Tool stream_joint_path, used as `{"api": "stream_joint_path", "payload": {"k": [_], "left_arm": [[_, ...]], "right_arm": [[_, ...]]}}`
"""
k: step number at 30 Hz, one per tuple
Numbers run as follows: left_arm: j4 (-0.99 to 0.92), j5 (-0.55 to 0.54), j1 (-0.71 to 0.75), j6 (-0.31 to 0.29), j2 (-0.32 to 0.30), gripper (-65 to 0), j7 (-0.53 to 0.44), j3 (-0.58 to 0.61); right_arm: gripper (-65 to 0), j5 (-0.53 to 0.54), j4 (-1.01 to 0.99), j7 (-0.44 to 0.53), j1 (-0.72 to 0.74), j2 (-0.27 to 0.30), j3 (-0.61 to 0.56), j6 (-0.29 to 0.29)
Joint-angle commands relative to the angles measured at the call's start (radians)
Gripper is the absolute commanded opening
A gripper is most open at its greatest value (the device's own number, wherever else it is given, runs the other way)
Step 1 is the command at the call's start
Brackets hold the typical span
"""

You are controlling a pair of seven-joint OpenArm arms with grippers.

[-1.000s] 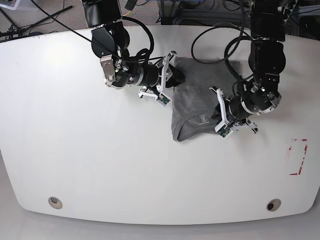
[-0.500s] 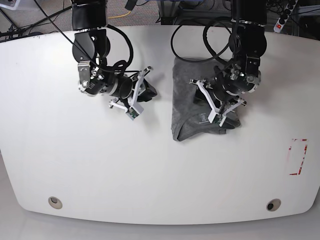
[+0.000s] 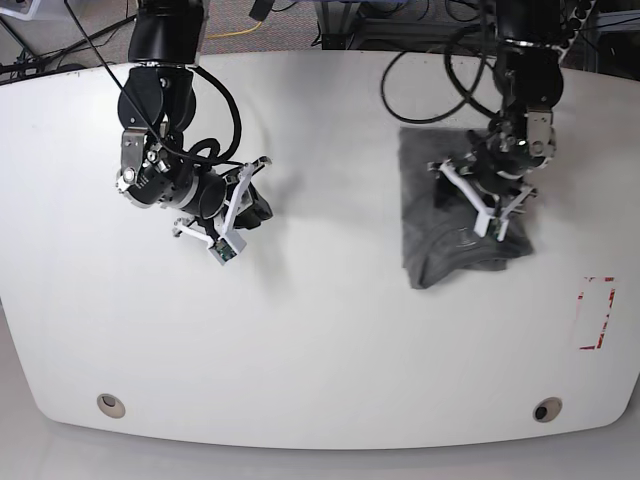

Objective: Fold the T-shirt properly

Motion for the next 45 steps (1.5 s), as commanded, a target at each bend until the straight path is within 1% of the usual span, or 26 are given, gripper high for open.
{"api": "stream_joint_path", "payload": {"k": [1,3,5,9,10,13,15,18,20,23,24,27,29,33,35,38,39,40,42,43,45], "left_arm": [[-0.003,0.039,0.035,-0.069,-0.054,-19.7,0.088,-0.083],[-0.006,0.041,0.061,-0.161,-0.104,-19.7,0.089,-0.167],[-0.029,0.039,0.074,-0.206,-0.139,-19.7,0.089,-0.218],[-0.128,0.038,0.074,-0.247,-0.23,-19.7,0.083,-0.313],[-0.165,0.036,0.074,-0.264,-0.256,-19.7,0.081,-0.336],[-0.247,0.038,0.071,-0.321,-0.319,-19.9,0.055,-0.382],[-0.286,0.038,0.071,-0.341,-0.359,-19.9,0.008,-0.397],[-0.343,0.036,0.068,-0.344,-0.417,-19.9,-0.043,-0.397],[-0.366,0.034,0.051,-0.347,-0.443,-19.9,-0.058,-0.397],[-0.398,0.036,0.007,-0.35,-0.477,-19.7,-0.063,-0.397],[-0.402,0.034,-0.005,-0.359,-0.489,-19.7,-0.063,-0.397],[-0.388,0.033,-0.036,-0.425,-0.511,-19.7,-0.063,-0.401],[-0.363,0.034,-0.062,-0.456,-0.512,-19.7,-0.063,-0.402],[-0.248,0.033,-0.064,-0.458,-0.506,-19.7,-0.061,-0.402],[-0.167,0.033,-0.041,-0.453,-0.491,-19.7,-0.051,-0.402],[-0.043,0.038,-0.021,-0.444,-0.431,-19.6,-0.047,-0.404],[-0.004,0.039,-0.015,-0.424,-0.406,-19.4,-0.049,-0.404],[0.036,0.039,-0.002,-0.39,-0.379,-19.4,-0.051,-0.404],[0.108,0.039,0.022,-0.298,-0.33,-19.3,-0.07,-0.402],[0.129,0.039,0.027,-0.264,-0.308,-19.3,-0.083,-0.399],[0.18,0.041,0.039,-0.181,-0.225,-19.2,-0.152,-0.397]], "right_arm": [[-54.1,0.013,0.046,0.002,0.017,0.027,0.007,0.006],[-54.1,0.013,0.074,0.0,0.01,0.034,0.005,0.006],[-54.1,0.013,0.083,0.0,0.009,0.036,0.008,0.006],[-54.1,0.013,0.098,0.0,-0.005,0.048,0.008,0.006],[-54.1,0.013,0.115,0.0,-0.014,0.065,0.008,0.006],[-54.1,0.013,0.155,0.0,-0.039,0.076,0.008,0.006],[-54.1,0.013,0.183,0.0,-0.056,0.079,0.008,0.006],[-54.1,0.013,0.203,0.0,-0.072,0.08,0.008,0.006],[-54.1,0.013,0.21,0.0,-0.08,0.082,0.008,0.006],[-54.1,0.013,0.215,0.002,-0.092,0.103,0.005,0.006],[-54.1,0.013,0.215,0.002,-0.092,0.103,0.005,0.006],[-54.1,0.013,0.215,0.003,-0.092,0.103,0.005,0.006],[-54.1,0.012,0.215,0.005,-0.092,0.102,0.005,0.006],[-54.1,0.004,0.209,0.014,-0.086,0.102,0.005,0.006],[-54.1,-0.025,0.207,0.068,-0.086,0.108,0.002,0.006],[-54.1,-0.154,0.206,0.18,-0.094,0.099,-0.007,0.006],[-54.1,-0.2,0.195,0.22,-0.097,0.099,-0.015,0.006],[-54.1,-0.246,0.175,0.269,-0.106,0.097,-0.022,0.006],[-54.1,-0.304,0.129,0.381,-0.115,0.089,-0.024,0.006],[-54.1,-0.323,0.108,0.425,-0.119,0.088,-0.019,0.006],[-54.1,-0.372,0.039,0.556,-0.129,0.083,0.008,0.006]]}}
